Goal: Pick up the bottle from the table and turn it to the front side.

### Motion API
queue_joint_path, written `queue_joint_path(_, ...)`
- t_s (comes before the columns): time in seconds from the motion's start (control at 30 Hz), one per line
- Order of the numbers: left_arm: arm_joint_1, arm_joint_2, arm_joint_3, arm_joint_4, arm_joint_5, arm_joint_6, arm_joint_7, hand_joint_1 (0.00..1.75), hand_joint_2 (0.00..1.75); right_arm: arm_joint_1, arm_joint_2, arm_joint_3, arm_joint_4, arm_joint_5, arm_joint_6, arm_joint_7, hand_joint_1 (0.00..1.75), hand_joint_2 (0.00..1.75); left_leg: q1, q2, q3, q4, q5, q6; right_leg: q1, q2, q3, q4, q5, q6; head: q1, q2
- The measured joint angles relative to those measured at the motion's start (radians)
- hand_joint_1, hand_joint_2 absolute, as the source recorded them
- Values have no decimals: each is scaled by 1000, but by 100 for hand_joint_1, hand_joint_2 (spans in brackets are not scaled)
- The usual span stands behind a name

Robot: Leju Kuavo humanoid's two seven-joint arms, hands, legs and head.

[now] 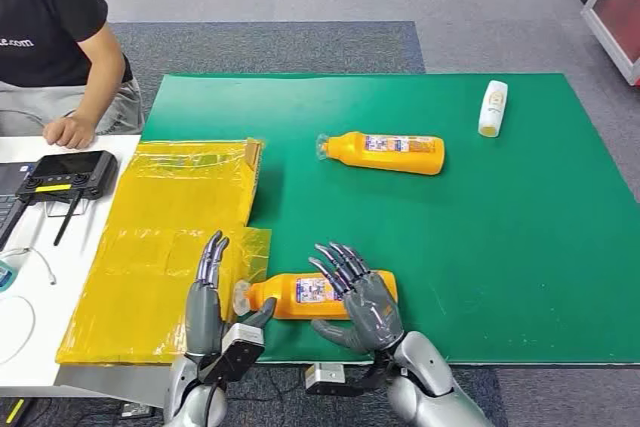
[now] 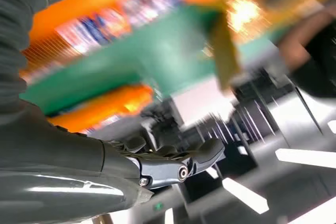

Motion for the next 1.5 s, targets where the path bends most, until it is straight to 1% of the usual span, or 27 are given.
queue_joint_path(0.27,-10,-2,-1,11,14,0,0,0,175,-47,-6,1,87,-4,51,2,0,175,0,0,0,0,0,0,0,0,0,0,0,0,0,0)
queue_joint_path(0.5,-20,-3,-9,17,31,0,0,0,175,-69,-10,4,111,-6,103,-5,0,175,0,0,0,0,0,0,0,0,0,0,0,0,0,0)
queue_joint_path(0.6,-21,-3,-12,17,33,0,0,0,175,-83,-17,8,116,9,144,7,0,175,0,0,0,0,0,0,0,0,0,0,1,0,0,0)
queue_joint_path(0.7,-23,-3,-13,17,36,0,0,0,175,-109,-32,21,120,25,212,22,0,175,0,0,1,0,0,0,0,0,0,0,1,0,0,0)
queue_joint_path(0.87,-30,-1,-14,19,43,0,0,0,175,-166,-64,49,128,37,366,50,0,175,0,0,1,0,1,0,0,0,1,0,3,0,0,0)
queue_joint_path(1.03,-36,2,-14,20,52,0,0,0,175,-267,-96,102,152,33,568,89,0,175,0,1,3,0,3,0,0,1,2,0,4,0,0,0)
queue_joint_path(1.13,-38,3,-14,20,53,0,0,0,175,-311,-102,128,166,26,637,109,0,175,0,0,3,0,4,0,0,1,3,-1,5,1,0,0)
queue_joint_path(1.17,-38,3,-14,20,52,0,0,0,175,-323,-102,137,171,25,652,116,8,175,0,0,3,0,4,0,0,1,3,-1,5,1,0,0)
queue_joint_path(1.27,-42,3,-14,20,52,0,0,0,175,-359,-103,167,188,19,695,138,138,175,0,0,3,0,5,0,0,1,3,-1,6,1,0,0)
queue_joint_path(1.3,-42,3,-14,20,52,0,0,0,175,-371,-103,177,194,18,708,143,174,175,0,0,3,0,5,0,0,1,3,-1,6,1,0,0)
queue_joint_path(1.4,-43,3,-14,20,50,0,0,0,175,-403,-103,208,214,19,735,156,175,175,0,0,3,0,5,0,0,1,3,-1,7,0,0,0)
queue_joint_path(1.5,-43,3,-12,20,40,0,0,0,175,-430,-103,239,232,20,738,179,175,175,0,0,3,0,6,0,0,1,3,-1,7,0,0,0)
